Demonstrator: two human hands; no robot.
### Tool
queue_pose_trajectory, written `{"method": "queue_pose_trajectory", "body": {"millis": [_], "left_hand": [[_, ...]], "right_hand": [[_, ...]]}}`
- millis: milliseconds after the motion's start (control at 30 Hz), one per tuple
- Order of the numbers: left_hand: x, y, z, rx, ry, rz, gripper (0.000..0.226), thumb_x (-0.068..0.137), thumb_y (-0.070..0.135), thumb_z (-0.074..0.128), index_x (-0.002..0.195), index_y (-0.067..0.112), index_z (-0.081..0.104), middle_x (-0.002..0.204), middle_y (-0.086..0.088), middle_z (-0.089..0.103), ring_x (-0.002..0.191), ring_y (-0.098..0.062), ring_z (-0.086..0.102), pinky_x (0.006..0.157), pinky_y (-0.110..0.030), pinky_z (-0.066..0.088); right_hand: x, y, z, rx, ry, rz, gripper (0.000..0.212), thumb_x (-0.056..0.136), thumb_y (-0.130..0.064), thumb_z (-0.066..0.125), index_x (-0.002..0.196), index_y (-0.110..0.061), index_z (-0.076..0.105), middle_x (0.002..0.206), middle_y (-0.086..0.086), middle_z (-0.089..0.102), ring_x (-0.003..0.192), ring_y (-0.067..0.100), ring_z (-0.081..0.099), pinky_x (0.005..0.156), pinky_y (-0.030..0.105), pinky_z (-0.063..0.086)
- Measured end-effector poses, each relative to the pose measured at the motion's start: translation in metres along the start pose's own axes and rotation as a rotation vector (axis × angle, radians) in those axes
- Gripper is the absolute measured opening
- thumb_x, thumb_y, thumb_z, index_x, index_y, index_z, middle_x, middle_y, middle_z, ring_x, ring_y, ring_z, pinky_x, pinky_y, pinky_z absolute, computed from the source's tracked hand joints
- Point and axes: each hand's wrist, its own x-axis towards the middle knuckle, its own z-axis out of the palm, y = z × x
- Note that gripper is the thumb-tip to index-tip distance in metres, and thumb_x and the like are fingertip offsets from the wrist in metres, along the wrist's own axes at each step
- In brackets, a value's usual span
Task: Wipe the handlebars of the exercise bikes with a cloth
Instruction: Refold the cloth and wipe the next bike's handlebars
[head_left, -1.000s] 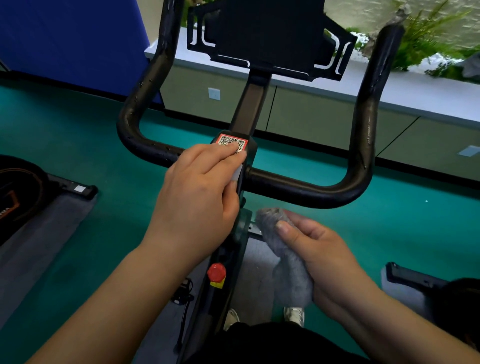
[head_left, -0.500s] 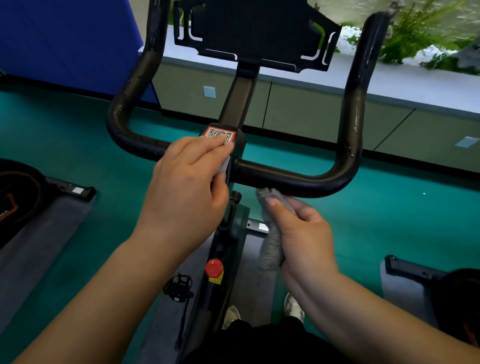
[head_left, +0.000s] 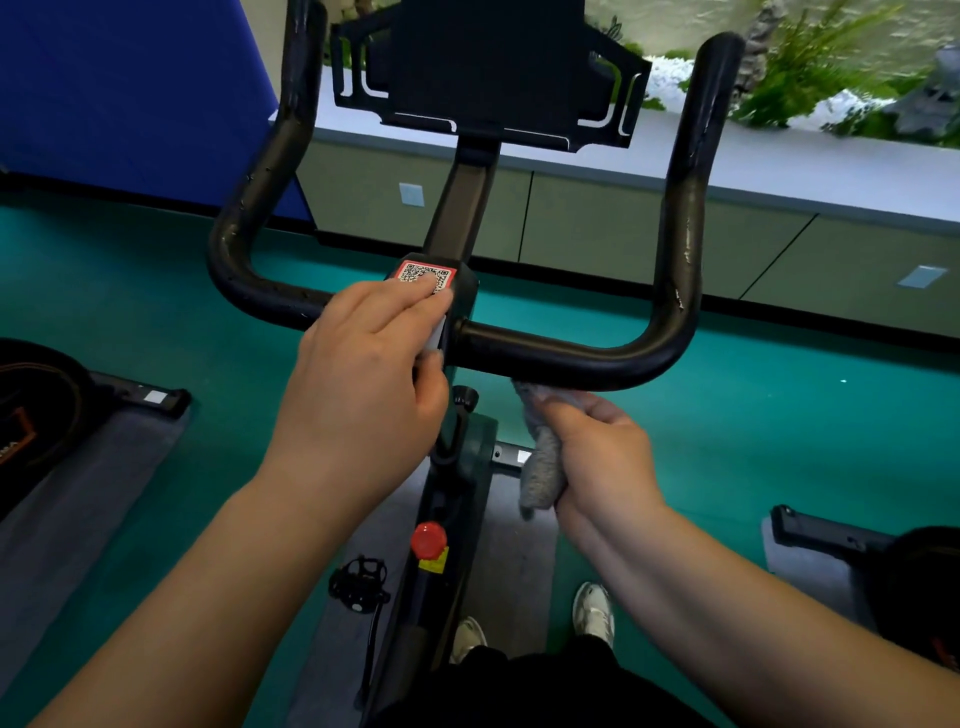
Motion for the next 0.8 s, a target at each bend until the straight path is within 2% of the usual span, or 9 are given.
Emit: {"method": "queue_pose_trajectory", "body": {"millis": [33, 100, 167, 233, 267, 333, 433, 633, 800], "left_hand": [[0.000, 0.000, 0.000, 0.007, -0.010, -0.001, 0.046, 0.081, 0.016, 0.054, 0.126, 0.008, 0.060, 0.128, -0.005, 0.060, 0.119, -0.028, 0.050, 0.102, -0.047, 0.042], [0.001, 0.001, -0.001, 0.022, -0.028, -0.009, 0.048, 0.081, 0.019, 0.054, 0.127, 0.008, 0.059, 0.128, -0.005, 0.060, 0.120, -0.028, 0.050, 0.102, -0.048, 0.041], [0.001, 0.003, -0.001, 0.035, -0.039, -0.007, 0.048, 0.081, 0.020, 0.054, 0.127, 0.008, 0.059, 0.128, -0.005, 0.059, 0.120, -0.029, 0.050, 0.101, -0.049, 0.041], [0.000, 0.004, -0.001, 0.031, -0.044, 0.001, 0.046, 0.081, 0.020, 0.054, 0.126, 0.008, 0.060, 0.128, -0.004, 0.059, 0.120, -0.028, 0.050, 0.100, -0.050, 0.042], [0.000, 0.005, -0.001, 0.026, -0.044, 0.002, 0.045, 0.082, 0.020, 0.054, 0.125, 0.008, 0.061, 0.128, -0.003, 0.060, 0.120, -0.028, 0.050, 0.100, -0.050, 0.042], [0.002, 0.007, -0.001, 0.020, -0.046, -0.001, 0.043, 0.083, 0.020, 0.054, 0.124, 0.009, 0.063, 0.128, -0.001, 0.060, 0.121, -0.026, 0.050, 0.101, -0.050, 0.041], [0.006, 0.016, 0.001, 0.028, -0.048, -0.003, 0.039, 0.084, 0.021, 0.054, 0.120, 0.012, 0.066, 0.126, 0.000, 0.061, 0.121, -0.024, 0.050, 0.101, -0.050, 0.041], [0.017, 0.033, 0.015, 0.026, -0.121, 0.086, 0.035, 0.084, 0.022, 0.053, 0.114, 0.013, 0.069, 0.119, 0.000, 0.066, 0.113, -0.024, 0.056, 0.098, -0.048, 0.043], [0.021, 0.041, 0.015, 0.015, -0.141, 0.091, 0.031, 0.083, 0.023, 0.054, 0.108, 0.018, 0.071, 0.112, 0.002, 0.068, 0.107, -0.021, 0.058, 0.096, -0.043, 0.042]], "right_hand": [[0.001, 0.002, 0.004, -0.012, -0.022, 0.013, 0.025, 0.082, 0.004, 0.066, 0.107, 0.005, 0.064, 0.085, 0.011, 0.072, 0.071, 0.015, 0.072, 0.060, 0.023, 0.056], [0.000, 0.009, 0.015, -0.029, -0.062, 0.050, 0.029, 0.081, -0.001, 0.069, 0.110, 0.005, 0.063, 0.099, 0.020, 0.071, 0.089, 0.030, 0.071, 0.080, 0.044, 0.058], [-0.005, 0.011, 0.021, -0.022, -0.079, 0.086, 0.029, 0.081, -0.002, 0.069, 0.109, 0.005, 0.063, 0.104, 0.025, 0.069, 0.093, 0.036, 0.068, 0.088, 0.054, 0.053], [-0.005, 0.005, 0.012, -0.019, -0.054, 0.065, 0.026, 0.080, 0.001, 0.069, 0.106, 0.005, 0.064, 0.096, 0.021, 0.071, 0.082, 0.028, 0.071, 0.074, 0.044, 0.059], [-0.006, 0.000, 0.003, -0.014, -0.042, 0.045, 0.025, 0.080, 0.003, 0.069, 0.104, 0.005, 0.064, 0.092, 0.018, 0.072, 0.075, 0.022, 0.072, 0.063, 0.033, 0.059], [-0.006, -0.013, -0.019, -0.019, -0.019, 0.002, 0.021, 0.079, 0.002, 0.069, 0.099, 0.004, 0.064, 0.081, 0.010, 0.073, 0.067, 0.015, 0.071, 0.054, 0.021, 0.053], [-0.003, -0.026, -0.041, -0.060, 0.009, -0.028, 0.011, 0.081, -0.003, 0.068, 0.091, -0.004, 0.064, 0.066, -0.001, 0.070, 0.058, 0.011, 0.065, 0.049, 0.022, 0.049], [-0.002, -0.017, -0.028, -0.034, -0.065, 0.016, 0.010, 0.080, 0.006, 0.066, 0.084, -0.003, 0.063, 0.069, 0.004, 0.069, 0.059, 0.011, 0.063, 0.053, 0.019, 0.050], [0.006, -0.042, -0.061, -0.042, 0.029, -0.050, 0.014, 0.082, 0.003, 0.064, 0.096, 0.002, 0.064, 0.075, 0.005, 0.070, 0.061, 0.009, 0.065, 0.059, 0.022, 0.051]]}}
